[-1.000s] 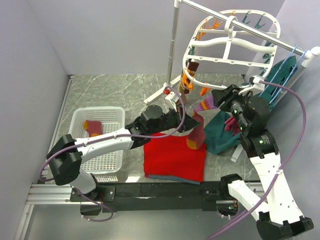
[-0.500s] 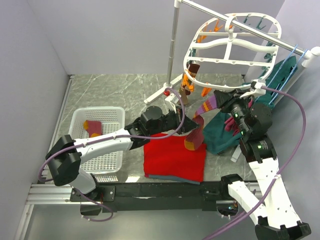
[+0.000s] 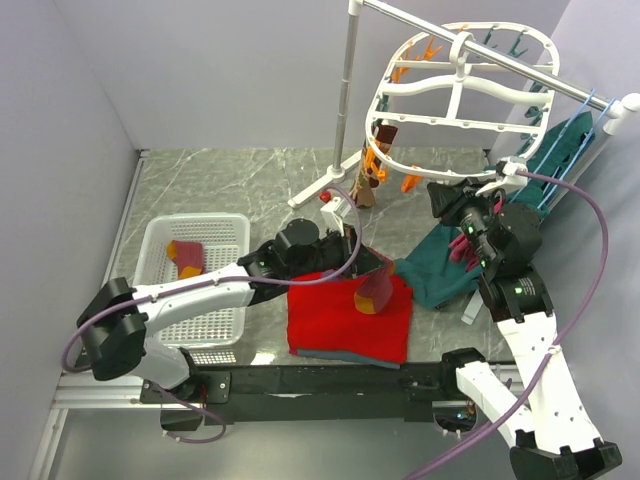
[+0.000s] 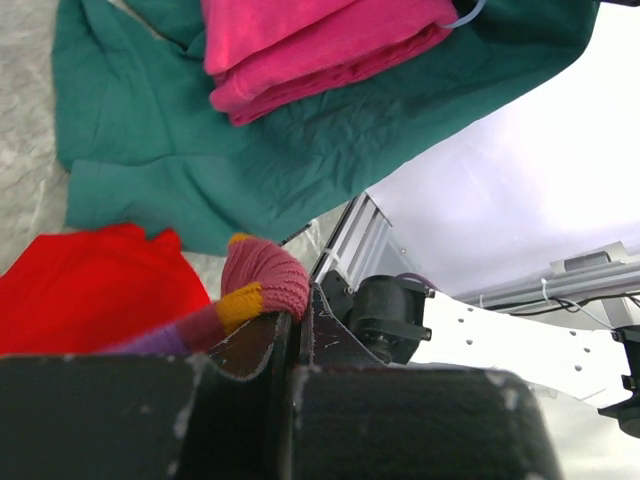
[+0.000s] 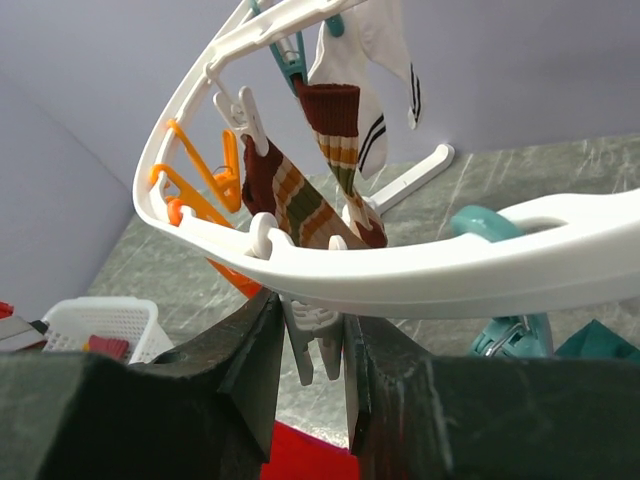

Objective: Remove the socks clipped to the hanger

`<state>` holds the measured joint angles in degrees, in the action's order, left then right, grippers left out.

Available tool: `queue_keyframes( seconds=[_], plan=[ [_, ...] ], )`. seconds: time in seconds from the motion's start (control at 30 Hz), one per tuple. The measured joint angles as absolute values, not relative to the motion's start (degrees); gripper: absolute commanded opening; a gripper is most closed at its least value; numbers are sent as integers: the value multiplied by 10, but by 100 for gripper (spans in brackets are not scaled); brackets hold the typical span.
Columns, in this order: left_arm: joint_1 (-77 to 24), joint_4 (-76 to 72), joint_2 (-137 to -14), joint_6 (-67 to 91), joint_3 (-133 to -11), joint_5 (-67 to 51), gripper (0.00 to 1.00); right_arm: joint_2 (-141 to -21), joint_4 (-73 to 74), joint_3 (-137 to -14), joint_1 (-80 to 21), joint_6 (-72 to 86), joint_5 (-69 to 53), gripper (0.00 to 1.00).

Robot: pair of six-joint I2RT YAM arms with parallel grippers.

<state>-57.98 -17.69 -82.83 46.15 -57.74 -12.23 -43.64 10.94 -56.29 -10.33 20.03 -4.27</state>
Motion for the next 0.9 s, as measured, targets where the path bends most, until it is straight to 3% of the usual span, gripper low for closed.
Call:
queue_keyframes(
  seconds=[0.3,0.6,0.9],
  plan=[
    [-542,-27,-718,462,-575,-95,1,-452,141,-599,-103,201,-44,0],
    [-253,176,-547,455,-576,-81,1,-446,162,-604,-103,200,-40,0],
    [-31,293,-591,435,-559,-114,1,-437,161,-604,-103,200,-55,0]
  ],
)
